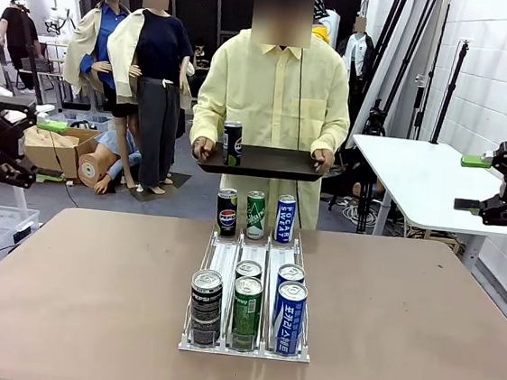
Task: Retrieve and hand over the desired beverage to the person.
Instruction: Pick up another can of the same type that the person held from the Automatic Can Dispenser.
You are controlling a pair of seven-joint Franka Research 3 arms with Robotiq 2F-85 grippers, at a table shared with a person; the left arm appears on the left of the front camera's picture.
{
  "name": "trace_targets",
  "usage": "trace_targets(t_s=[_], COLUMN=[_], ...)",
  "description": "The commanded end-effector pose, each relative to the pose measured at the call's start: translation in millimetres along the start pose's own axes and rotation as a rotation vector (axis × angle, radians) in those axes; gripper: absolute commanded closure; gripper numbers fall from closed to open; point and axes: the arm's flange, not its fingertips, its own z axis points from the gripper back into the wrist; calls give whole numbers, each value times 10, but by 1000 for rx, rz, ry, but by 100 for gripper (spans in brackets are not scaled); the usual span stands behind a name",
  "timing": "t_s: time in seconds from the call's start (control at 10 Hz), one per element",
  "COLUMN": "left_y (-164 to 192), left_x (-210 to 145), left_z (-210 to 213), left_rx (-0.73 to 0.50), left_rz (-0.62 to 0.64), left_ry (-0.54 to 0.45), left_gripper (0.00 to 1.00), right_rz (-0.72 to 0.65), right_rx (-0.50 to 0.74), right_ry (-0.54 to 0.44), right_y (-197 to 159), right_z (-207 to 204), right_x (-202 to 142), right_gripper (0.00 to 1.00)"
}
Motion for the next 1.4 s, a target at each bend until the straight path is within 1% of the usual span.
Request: trace_targets(t_s=[0.0,0.2,0.3,1.3], left_y=[105,179,145,145], left_x=[21,104,6,6], left_z=[9,-53,17,17], left_rx=[-84,-85,-51,-51], left_rz=[-3,0,20,20], left_ry=[-5,38,4,4], left_gripper=[0,0,0,0], right_rz=[5,5,5,5], right_rx=[16,16,16,16], right_ry=[-2,-2,-2,-2], right_y=[7,7,7,7], right_z=[-11,-11,-11,-11], right_x=[6,6,6,6], right_gripper=[0,0,0,0])
